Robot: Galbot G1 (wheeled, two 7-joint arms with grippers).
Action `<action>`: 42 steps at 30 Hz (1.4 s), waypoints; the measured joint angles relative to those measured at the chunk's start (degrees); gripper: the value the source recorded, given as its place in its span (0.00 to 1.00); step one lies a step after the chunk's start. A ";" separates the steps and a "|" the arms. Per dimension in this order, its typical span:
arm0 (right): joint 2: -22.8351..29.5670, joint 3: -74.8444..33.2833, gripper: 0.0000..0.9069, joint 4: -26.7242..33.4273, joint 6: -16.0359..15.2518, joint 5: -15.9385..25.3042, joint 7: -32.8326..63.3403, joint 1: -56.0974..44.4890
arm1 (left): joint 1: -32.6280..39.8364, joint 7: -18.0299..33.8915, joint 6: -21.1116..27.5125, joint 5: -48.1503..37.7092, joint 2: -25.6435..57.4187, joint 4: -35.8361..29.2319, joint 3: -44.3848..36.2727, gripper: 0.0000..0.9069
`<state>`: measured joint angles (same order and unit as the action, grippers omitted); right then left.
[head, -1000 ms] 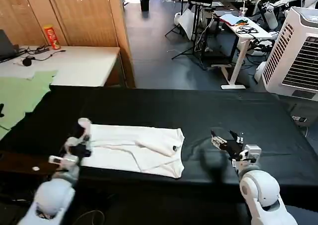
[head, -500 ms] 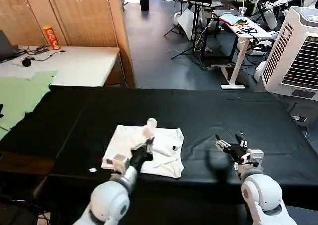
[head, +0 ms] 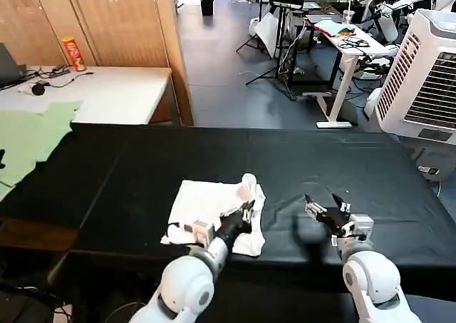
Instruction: Fold and organize the clothes.
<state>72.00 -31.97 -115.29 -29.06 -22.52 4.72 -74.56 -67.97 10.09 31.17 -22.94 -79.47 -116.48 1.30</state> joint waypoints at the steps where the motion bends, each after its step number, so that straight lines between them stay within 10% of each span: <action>1: -0.03 0.11 0.97 -0.07 0.16 0.00 -0.26 0.00 | -0.23 -0.73 -0.27 1.05 0.05 0.33 -0.05 0.97; 13: -2.06 4.96 0.97 -0.80 2.61 0.00 -5.39 0.65 | -0.70 -3.44 -4.73 -1.25 0.68 -2.05 2.43 0.97; 34: 2.01 15.29 0.97 7.38 -1.18 11.61 -0.55 5.26 | -6.15 -4.16 -9.91 3.95 10.55 1.35 19.47 0.97; 42: 3.08 12.08 0.97 2.27 2.60 6.61 -0.50 2.38 | -5.54 -5.51 -9.68 -1.96 10.49 4.31 23.15 0.97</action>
<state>75.08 -19.89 -113.02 -26.46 -15.91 4.21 -72.18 -73.51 4.59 21.49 -24.90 -68.97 -112.17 24.45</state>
